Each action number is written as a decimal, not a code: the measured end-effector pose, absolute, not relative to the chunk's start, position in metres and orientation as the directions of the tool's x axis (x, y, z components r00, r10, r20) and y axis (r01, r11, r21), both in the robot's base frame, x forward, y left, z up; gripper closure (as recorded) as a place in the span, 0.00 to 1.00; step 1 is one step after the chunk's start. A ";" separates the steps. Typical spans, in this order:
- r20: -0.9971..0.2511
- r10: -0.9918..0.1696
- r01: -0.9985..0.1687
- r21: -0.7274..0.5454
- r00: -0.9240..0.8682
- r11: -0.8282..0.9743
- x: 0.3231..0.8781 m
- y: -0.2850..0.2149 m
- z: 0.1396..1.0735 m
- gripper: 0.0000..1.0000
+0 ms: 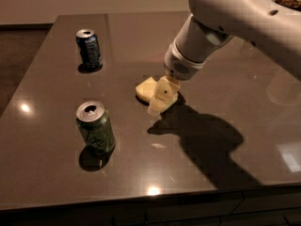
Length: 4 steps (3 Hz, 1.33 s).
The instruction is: Move sponge near pepsi can
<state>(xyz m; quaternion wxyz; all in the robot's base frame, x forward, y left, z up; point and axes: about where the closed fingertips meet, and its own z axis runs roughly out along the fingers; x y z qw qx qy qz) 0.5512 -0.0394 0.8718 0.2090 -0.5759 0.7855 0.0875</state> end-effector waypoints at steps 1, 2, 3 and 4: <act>-0.414 -0.871 -0.945 -0.072 -0.263 0.320 0.555 -0.038 0.857 0.00; -0.398 -0.875 -0.947 -0.042 -0.277 0.319 0.558 -0.039 0.850 0.26; -0.385 -0.879 -0.948 -0.028 -0.282 0.316 0.561 -0.038 0.848 0.57; -0.392 -0.878 -0.950 -0.027 -0.275 0.310 0.574 -0.036 0.863 0.80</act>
Offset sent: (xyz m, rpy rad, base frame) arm 0.0100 -0.0028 -0.0279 -0.0151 0.0940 -0.0070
